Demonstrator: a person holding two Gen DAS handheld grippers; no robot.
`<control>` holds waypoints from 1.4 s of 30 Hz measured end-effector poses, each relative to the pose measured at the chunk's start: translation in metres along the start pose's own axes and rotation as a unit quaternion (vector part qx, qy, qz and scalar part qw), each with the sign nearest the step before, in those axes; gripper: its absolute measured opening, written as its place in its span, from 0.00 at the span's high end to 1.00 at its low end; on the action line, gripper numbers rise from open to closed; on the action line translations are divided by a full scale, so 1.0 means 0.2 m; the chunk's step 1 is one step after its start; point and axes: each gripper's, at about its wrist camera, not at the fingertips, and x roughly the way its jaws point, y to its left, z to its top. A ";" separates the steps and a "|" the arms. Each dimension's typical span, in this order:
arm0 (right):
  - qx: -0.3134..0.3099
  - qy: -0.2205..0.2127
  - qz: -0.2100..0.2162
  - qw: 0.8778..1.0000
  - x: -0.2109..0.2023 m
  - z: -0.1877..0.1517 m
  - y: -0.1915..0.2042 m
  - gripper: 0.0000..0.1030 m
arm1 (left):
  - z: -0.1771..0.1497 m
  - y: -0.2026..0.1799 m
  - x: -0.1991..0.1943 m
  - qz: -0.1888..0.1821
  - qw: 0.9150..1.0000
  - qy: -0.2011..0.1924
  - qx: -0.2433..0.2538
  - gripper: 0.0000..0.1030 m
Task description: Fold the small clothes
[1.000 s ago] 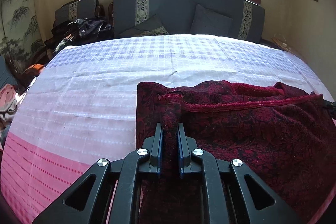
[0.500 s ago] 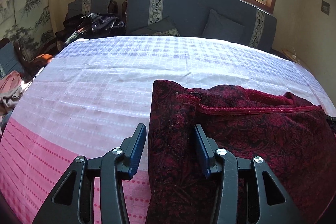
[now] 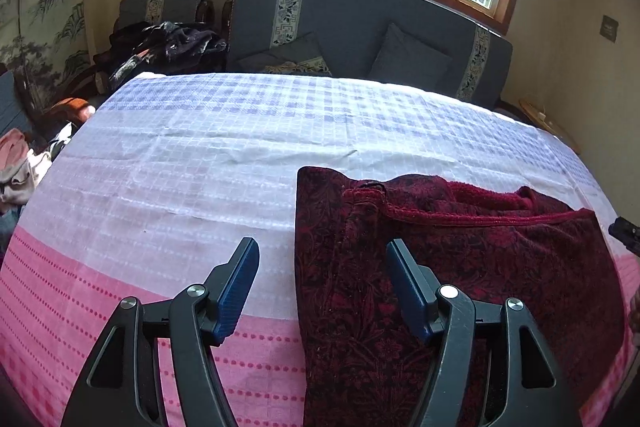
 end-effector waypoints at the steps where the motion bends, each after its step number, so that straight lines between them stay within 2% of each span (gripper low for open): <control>1: 0.016 0.005 0.006 1.000 0.03 0.01 -0.05 0.46 | 0.01 -0.02 0.02 0.005 1.000 0.006 0.018 0.35; 4: 0.031 0.028 0.001 0.999 0.10 0.02 -0.13 0.46 | 0.01 -0.07 0.07 0.005 0.998 0.009 0.056 0.35; 6: 0.026 0.045 0.008 0.999 0.16 0.02 -0.14 0.46 | 0.02 -0.09 0.12 0.006 0.997 0.025 0.074 0.35; 7: 0.023 0.049 0.012 0.998 0.18 0.02 -0.14 0.47 | 0.01 -0.10 0.14 -0.001 0.996 0.032 0.079 0.40; 8: 0.018 0.051 0.012 0.998 0.20 0.03 -0.13 0.53 | 0.01 -0.11 0.16 -0.012 0.996 0.037 0.081 0.62; 9: 0.015 0.058 0.005 0.998 0.22 0.03 -0.13 0.86 | 0.01 -0.12 0.17 -0.010 0.995 0.042 0.085 0.78; 10: 0.018 0.066 0.002 0.998 0.24 0.03 -0.14 0.94 | 0.02 -0.13 0.17 -0.003 0.995 0.042 0.086 0.85; 14: 0.010 0.022 0.000 1.000 0.17 0.05 -0.11 0.95 | 0.07 -0.15 0.10 0.004 0.997 0.014 0.073 0.93; 20: 0.035 -0.018 0.006 0.999 0.11 0.15 -0.13 0.95 | 0.22 -0.11 0.00 0.023 0.998 -0.058 0.026 0.93; 22: 0.049 -0.023 0.003 0.999 0.13 0.17 -0.16 0.95 | 0.21 -0.11 0.06 0.030 0.998 -0.044 0.021 0.93; 25: 0.045 0.004 -0.025 0.999 0.24 0.12 -0.17 0.95 | 0.13 -0.15 0.20 0.064 0.996 -0.010 0.055 0.92; 27: 0.037 0.013 -0.029 0.999 0.29 0.08 -0.18 0.95 | 0.07 -0.17 0.25 0.069 0.996 -0.005 0.062 0.92; 30: 0.047 0.015 -0.018 0.999 0.30 0.07 -0.20 0.94 | 0.08 -0.17 0.24 0.066 0.996 -0.008 0.062 0.88; 32: 0.065 0.012 -0.004 0.998 0.26 0.08 -0.22 0.89 | 0.08 -0.16 0.20 0.062 0.996 -0.007 0.062 0.74; 33: 0.074 0.005 -0.005 0.997 0.22 0.09 -0.23 0.87 | 0.09 -0.15 0.17 0.060 0.996 -0.007 0.059 0.71; 34: 0.075 -0.010 -0.008 0.997 0.16 0.10 -0.22 0.83 | 0.09 -0.14 0.13 0.052 0.997 -0.010 0.054 0.65; 37: 0.047 -0.054 -0.001 0.997 -0.04 0.08 -0.13 0.82 | 0.07 -0.10 -0.04 0.029 0.998 -0.039 0.042 0.50; 38: 0.035 -0.054 0.011 0.998 -0.10 0.05 -0.08 0.81 | 0.05 -0.08 -0.11 0.016 0.998 -0.045 0.035 0.46; 40: 0.003 -0.037 0.040 0.999 -0.16 -0.03 0.03 0.80 | 0.00 -0.03 -0.20 -0.023 0.999 -0.044 0.012 0.46; 42: -0.047 -0.019 0.038 0.998 -0.19 -0.14 0.17 0.80 | -0.08 -0.01 -0.28 -0.070 0.997 -0.028 -0.005 0.46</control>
